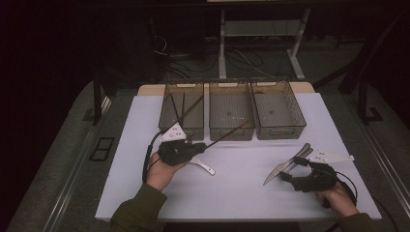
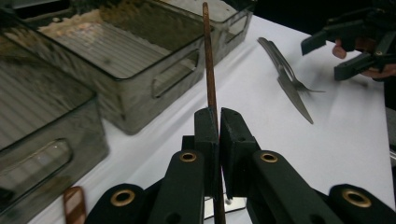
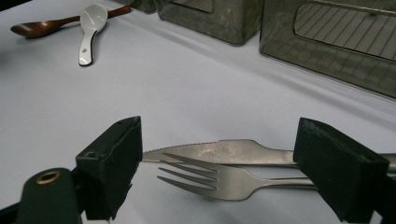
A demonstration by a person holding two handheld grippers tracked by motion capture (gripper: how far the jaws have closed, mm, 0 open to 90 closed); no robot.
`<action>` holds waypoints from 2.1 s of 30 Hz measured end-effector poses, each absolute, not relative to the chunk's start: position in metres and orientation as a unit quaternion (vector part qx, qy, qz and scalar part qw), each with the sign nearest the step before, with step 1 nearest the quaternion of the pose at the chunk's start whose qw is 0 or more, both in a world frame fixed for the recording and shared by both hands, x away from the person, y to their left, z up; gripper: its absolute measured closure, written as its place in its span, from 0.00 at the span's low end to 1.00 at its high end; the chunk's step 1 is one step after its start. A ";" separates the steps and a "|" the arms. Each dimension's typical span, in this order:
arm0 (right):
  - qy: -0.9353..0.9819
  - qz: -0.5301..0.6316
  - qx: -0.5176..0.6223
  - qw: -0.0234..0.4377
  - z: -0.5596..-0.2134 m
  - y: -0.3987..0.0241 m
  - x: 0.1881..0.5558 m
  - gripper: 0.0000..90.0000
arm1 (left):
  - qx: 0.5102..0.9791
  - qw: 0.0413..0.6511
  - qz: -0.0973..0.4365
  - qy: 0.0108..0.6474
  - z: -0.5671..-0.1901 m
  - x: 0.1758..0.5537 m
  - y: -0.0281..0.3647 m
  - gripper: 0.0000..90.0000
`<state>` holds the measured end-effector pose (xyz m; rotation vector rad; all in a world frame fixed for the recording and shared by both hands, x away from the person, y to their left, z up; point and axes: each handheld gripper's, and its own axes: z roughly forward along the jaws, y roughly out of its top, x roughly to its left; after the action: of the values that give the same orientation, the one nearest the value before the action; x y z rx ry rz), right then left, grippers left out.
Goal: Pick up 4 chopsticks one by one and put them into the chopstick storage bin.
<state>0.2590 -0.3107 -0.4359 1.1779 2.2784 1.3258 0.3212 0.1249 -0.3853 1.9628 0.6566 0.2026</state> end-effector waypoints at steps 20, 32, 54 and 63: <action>0.783 0.454 0.405 0.127 -0.436 -0.310 0.259 0.17 | 0.779 0.523 0.117 0.324 -0.376 0.335 0.169 0.95; 0.784 0.454 0.405 0.127 -0.437 -0.310 0.260 0.17 | 0.764 0.518 0.151 0.353 -0.373 0.351 0.189 0.95; 0.783 0.453 0.408 0.126 -0.437 -0.310 0.260 0.17 | 0.757 0.491 0.183 0.392 -0.366 0.409 0.191 0.95; 0.782 0.453 0.409 0.126 -0.437 -0.311 0.260 0.17 | 0.757 0.467 0.189 0.416 -0.369 0.431 0.188 0.95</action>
<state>0.2598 -0.3106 -0.4371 1.1921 2.2775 1.3199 0.4309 0.1884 -0.3688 1.8574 1.0203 0.4628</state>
